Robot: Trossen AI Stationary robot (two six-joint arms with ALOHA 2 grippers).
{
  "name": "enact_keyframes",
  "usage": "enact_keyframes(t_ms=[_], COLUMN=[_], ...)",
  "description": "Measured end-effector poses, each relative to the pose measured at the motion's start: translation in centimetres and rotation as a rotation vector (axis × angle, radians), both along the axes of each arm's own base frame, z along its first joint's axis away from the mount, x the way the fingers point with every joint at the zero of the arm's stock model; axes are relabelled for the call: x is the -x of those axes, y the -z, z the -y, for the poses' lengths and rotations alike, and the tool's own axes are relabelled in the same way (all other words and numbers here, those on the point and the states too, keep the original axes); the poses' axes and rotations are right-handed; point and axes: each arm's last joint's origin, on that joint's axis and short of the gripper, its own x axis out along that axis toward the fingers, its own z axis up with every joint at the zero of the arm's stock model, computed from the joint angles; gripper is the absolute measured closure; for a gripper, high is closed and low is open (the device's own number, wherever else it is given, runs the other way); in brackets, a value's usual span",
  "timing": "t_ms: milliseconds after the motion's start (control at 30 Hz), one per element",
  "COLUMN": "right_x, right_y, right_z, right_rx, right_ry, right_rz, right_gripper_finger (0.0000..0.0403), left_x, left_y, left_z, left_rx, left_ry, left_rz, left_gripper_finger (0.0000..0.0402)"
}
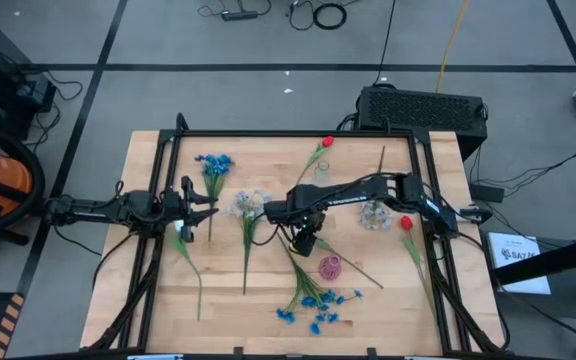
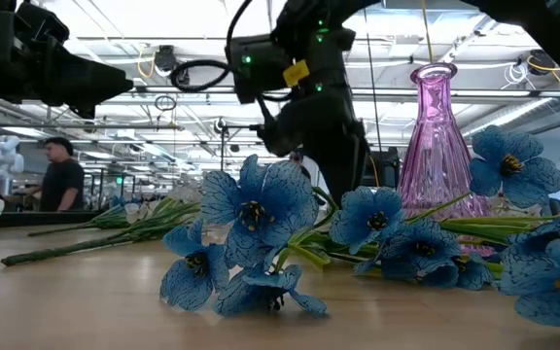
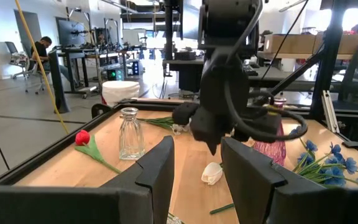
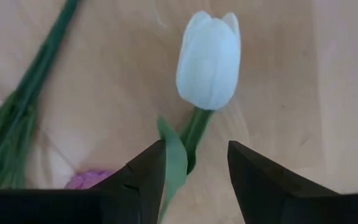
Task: Sort flowers into vase by color
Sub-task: Put the right white flower into the violet transparent vase
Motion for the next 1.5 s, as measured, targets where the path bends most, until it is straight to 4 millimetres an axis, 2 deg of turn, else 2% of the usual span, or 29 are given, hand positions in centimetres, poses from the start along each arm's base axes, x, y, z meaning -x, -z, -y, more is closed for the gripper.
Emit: enact_keyframes(t_ms=[367,467,667,800,900,967,1067,1200,1367,1500], right_x=[0.0,0.2,-0.3,-0.9,-1.7,-1.8,-1.3,1.3,7.2,12.5], right_y=[2.9,3.2,3.4,2.9,1.7,-0.3,-5.1,-11.6,-19.9,-24.8], right_z=[0.3,0.5,0.5,0.6,1.0,1.3,1.1,0.0,-2.0,-3.7], right_rx=[-0.009,-0.012,-0.009,0.059,0.17,0.229,0.277,0.373,0.478,0.543], right_ry=[0.066,0.082,0.075,0.07,0.065,0.054,0.037,0.017,0.008,0.012], right_rz=[0.063,0.07,0.125,0.166,0.244,0.294,0.421,0.563,0.747,0.883], right_gripper_finger=[0.0266,0.0282,0.0385,0.039,0.0398,0.0399,0.0399,0.04,0.0401,0.0402], left_x=[0.0,0.0,0.0,0.0,0.0,0.0,0.0,0.0,0.0,0.0], left_y=[0.0,0.0,0.0,0.0,0.0,0.0,0.0,0.0,0.0,0.0], left_z=[0.0,0.0,0.0,0.0,0.0,0.0,0.0,0.0,0.0,0.0], left_rx=[0.0,0.0,0.0,0.0,0.0,0.0,0.0,0.0,0.0,0.0], left_ry=[0.0,0.0,0.0,0.0,0.0,0.0,0.0,0.0,0.0,0.0], left_rz=[0.0,0.0,0.0,0.0,0.0,0.0,0.0,0.0,0.0,0.0], left_gripper_finger=[0.0263,0.0263,0.0263,0.0263,0.0263,0.0263,0.0263,0.0263,0.0263,0.0263])
